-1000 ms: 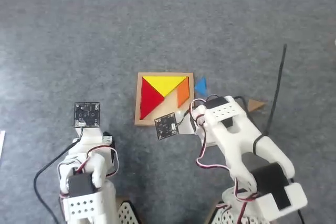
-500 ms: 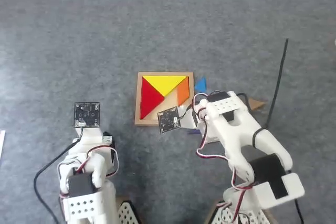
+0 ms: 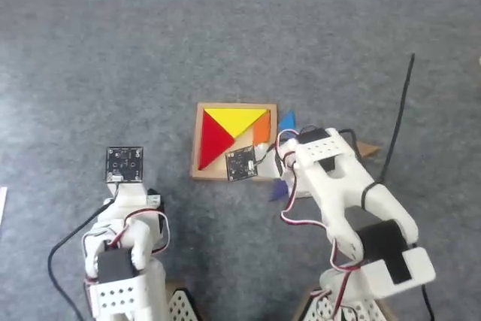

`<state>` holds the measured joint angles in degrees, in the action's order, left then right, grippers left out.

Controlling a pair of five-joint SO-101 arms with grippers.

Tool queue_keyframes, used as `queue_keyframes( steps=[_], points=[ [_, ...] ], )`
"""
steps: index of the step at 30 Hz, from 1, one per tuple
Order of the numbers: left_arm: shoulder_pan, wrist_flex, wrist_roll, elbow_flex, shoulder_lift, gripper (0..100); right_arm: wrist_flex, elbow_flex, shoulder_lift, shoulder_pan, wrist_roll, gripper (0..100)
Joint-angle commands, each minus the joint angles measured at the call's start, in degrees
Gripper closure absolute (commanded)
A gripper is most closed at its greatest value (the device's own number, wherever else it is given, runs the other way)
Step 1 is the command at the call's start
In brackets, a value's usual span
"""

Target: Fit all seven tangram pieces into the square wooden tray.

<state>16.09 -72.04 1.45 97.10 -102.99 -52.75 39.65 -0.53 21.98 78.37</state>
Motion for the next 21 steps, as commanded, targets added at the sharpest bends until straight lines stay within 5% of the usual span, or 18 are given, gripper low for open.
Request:
queue_keyframes(
  steps=[1,21],
  points=[
    [-0.18,-0.18,0.00,-0.66,-1.05,92,1.01,-1.05,1.10,-1.36,-1.49,93.3],
    [-0.18,-0.18,0.00,-0.66,-1.05,92,0.92,8.00,17.10,0.04,-4.22,93.4]
  ],
)
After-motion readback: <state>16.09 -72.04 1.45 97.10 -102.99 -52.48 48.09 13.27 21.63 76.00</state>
